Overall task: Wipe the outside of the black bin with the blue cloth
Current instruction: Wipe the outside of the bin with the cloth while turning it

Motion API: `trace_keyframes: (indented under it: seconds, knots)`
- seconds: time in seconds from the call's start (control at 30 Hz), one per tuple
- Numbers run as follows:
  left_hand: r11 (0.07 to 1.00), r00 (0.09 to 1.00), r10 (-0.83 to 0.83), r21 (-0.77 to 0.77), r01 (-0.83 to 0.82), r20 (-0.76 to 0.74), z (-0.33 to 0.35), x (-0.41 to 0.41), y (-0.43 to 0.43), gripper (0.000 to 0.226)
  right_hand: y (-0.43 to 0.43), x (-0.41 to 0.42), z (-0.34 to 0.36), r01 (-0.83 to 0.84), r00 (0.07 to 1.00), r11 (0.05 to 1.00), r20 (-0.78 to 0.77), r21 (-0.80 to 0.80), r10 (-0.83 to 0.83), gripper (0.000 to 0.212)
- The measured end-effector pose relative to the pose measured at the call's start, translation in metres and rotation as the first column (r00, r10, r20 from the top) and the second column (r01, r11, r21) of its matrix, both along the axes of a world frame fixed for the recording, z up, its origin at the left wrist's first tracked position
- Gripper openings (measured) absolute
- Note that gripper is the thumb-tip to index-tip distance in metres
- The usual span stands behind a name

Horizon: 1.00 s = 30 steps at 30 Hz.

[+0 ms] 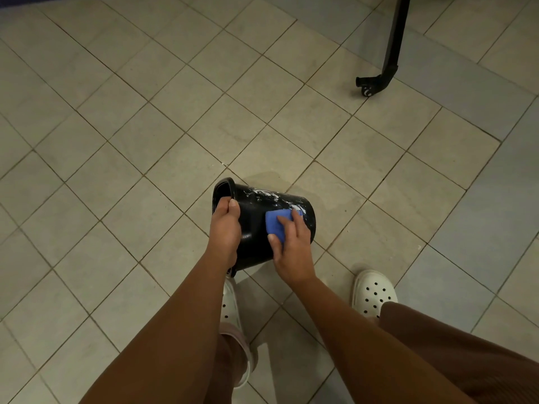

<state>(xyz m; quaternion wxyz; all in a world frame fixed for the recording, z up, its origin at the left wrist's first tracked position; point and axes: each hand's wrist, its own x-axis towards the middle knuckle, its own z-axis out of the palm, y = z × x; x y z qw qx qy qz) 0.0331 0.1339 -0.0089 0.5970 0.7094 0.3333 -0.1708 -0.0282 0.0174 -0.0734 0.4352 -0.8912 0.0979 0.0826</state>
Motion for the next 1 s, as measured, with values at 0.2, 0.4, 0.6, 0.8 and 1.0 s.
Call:
trace_keyframes:
  seconds: [0.2,0.4,0.6,0.8,1.0]
  knots:
    - [1.000,1.000,0.011,-0.008,-0.011,-0.010,0.001,-0.001,-0.002,0.029,0.011,-0.004,-0.001,0.149,0.989,0.973,-0.014,0.177,-0.149,0.040]
    - [1.000,1.000,0.019,-0.018,-0.019,-0.009,-0.004,-0.001,0.001,0.029,0.004,-0.002,-0.020,-0.061,0.998,0.997,0.010,-0.052,0.062,0.054]
    - [1.000,1.000,0.007,0.011,-0.007,0.000,-0.013,0.002,0.005,0.032,0.004,-0.025,-0.029,-0.045,0.999,0.992,-0.036,-0.119,0.041,0.060]
    - [0.999,1.000,0.019,0.034,-0.020,0.007,-0.020,0.005,0.013,0.036,0.000,-0.005,-0.033,-0.129,0.990,0.975,0.028,-0.182,0.136,0.057]
    - [0.998,1.000,0.002,0.070,-0.002,-0.006,-0.019,0.006,0.011,0.039,-0.006,-0.004,-0.029,0.045,0.992,0.996,-0.115,-0.071,-0.053,0.054]
